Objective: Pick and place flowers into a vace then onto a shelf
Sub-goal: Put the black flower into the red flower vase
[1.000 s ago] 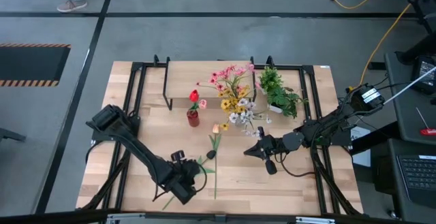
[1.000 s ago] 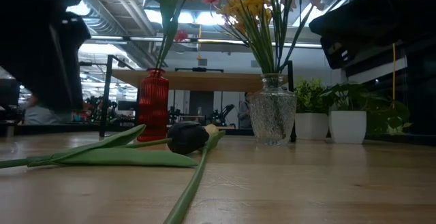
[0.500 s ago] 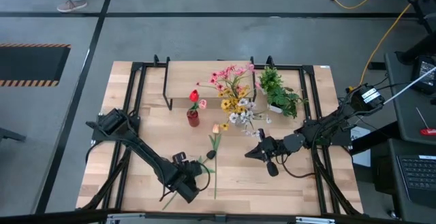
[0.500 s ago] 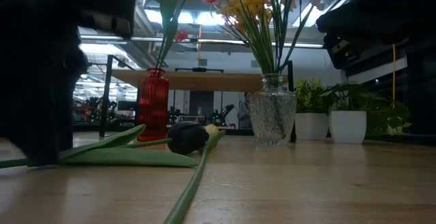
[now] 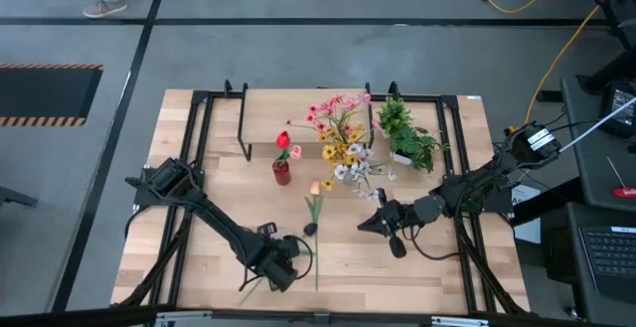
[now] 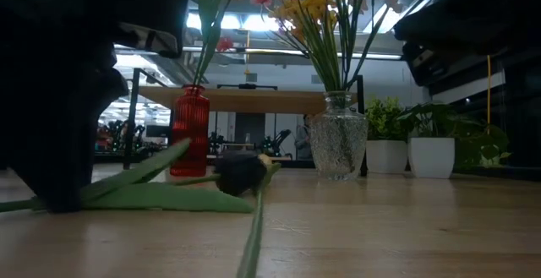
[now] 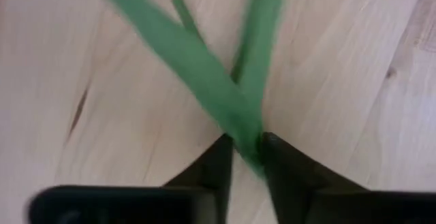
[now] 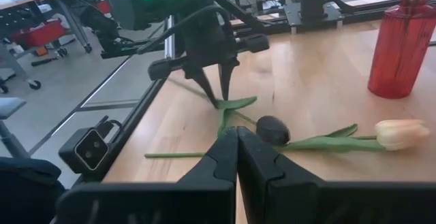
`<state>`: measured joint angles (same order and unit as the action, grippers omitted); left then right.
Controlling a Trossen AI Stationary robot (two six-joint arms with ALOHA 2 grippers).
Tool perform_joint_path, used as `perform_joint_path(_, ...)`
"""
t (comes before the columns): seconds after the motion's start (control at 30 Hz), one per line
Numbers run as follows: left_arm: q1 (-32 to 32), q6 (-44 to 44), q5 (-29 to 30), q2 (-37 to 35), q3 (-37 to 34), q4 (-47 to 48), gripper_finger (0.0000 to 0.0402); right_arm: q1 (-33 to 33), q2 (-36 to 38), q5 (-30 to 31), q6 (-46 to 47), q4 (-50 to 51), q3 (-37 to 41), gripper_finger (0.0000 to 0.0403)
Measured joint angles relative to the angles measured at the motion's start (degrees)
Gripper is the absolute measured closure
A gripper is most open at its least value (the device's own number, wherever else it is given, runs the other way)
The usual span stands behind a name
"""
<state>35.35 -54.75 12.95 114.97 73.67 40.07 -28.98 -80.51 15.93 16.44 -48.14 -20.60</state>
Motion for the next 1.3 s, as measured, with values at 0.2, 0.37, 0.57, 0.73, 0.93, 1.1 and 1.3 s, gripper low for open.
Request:
perform_joint_path(0.2,0.75,0.91,0.55,-1.99,-0.3,0.95,0.0391,-1.76,0.0,-0.01,0.4,0.0,0.0,0.0395)
perform_joint_path(0.37,1.96,-0.91,3.04,-5.79,-0.37,7.93,0.0396,-3.63,-0.31,0.02,2.96,0.07,0.0,0.0395)
perform_joint_path(0.57,4.22,-2.86,8.62,-12.71,-0.43,15.29,0.0397,-5.95,-3.01,0.38,4.53,0.2,0.0,0.0395)
perform_joint_path(0.73,6.3,1.58,18.38,-20.43,-0.42,15.48,0.0398,-6.27,-5.39,2.36,4.48,-0.67,0.0,0.0395)
perform_joint_path(0.93,6.12,5.83,26.13,-30.14,-4.56,13.73,0.0398,-6.05,-5.77,2.48,1.27,-3.21,-0.09,0.0395)
perform_joint_path(1.1,6.03,12.51,30.38,-38.24,-12.5,4.51,0.0398,-6.05,-5.79,2.48,-1.52,-4.46,-0.13,0.0395)
perform_joint_path(1.3,3.23,28.41,33.94,-48.08,-23.89,-17.61,0.0398,-6.03,-5.79,2.49,-4.09,-4.43,-0.13,0.0395)
